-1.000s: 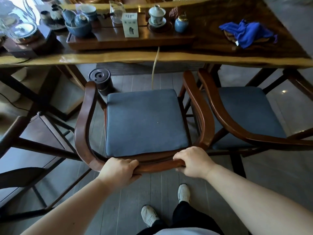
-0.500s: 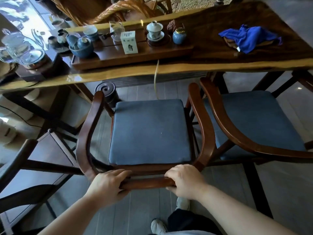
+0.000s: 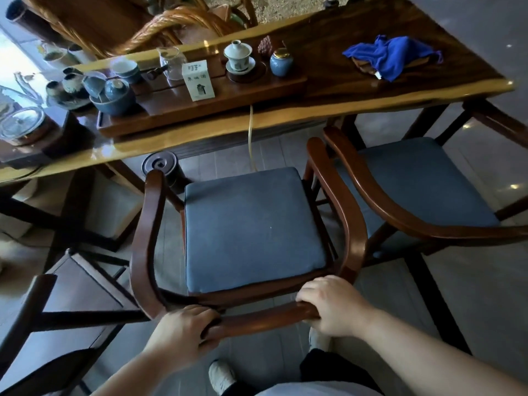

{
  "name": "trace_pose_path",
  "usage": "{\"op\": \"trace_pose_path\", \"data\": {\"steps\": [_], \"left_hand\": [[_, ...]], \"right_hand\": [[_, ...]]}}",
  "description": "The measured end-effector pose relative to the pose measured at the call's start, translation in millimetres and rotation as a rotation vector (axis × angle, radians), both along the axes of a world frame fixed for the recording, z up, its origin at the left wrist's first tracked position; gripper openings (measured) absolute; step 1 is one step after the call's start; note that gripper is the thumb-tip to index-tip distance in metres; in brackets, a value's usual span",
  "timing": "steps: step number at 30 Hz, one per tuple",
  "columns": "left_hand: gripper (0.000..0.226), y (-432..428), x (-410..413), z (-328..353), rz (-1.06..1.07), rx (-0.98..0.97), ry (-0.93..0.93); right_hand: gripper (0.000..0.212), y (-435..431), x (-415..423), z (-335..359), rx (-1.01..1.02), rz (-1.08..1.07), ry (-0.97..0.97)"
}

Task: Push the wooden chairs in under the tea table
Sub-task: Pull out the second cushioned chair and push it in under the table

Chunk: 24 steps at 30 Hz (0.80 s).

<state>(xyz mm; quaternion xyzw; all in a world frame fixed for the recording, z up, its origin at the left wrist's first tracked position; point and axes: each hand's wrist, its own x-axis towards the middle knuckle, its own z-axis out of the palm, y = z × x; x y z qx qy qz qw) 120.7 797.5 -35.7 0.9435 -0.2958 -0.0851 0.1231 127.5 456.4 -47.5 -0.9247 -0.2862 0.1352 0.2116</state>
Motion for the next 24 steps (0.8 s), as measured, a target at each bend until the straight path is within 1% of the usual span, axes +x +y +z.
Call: {"op": "trace_pose_path", "data": {"steps": [3,5,9,12,15,20,24], "left_hand": [[0.036,-1,0,-6,-0.021,-0.065,0.008],[0.034,3,2,-9,-0.051,-0.105,0.0],[0.028,5,9,-11,-0.106,-0.117,-0.063],[0.028,14,15,-14,-0.127,-0.123,-0.077],[0.028,22,31,-12,-0.122,-0.114,-0.082],[0.035,28,58,-8,-0.113,-0.036,-0.023],[0.038,18,62,-8,-0.052,0.0,0.023]], "right_hand": [[0.039,7,-14,3,0.0,-0.062,-0.041],[0.045,22,-20,1,-0.066,-0.107,-0.112],[0.047,26,-14,-2,-0.184,-0.137,-0.177],[0.045,33,-14,-4,-0.171,-0.142,-0.205],[0.047,44,-4,-6,-0.144,-0.15,-0.252],[0.055,48,18,-4,-0.132,-0.141,-0.272],[0.054,38,30,-5,-0.126,-0.11,-0.28]]}}
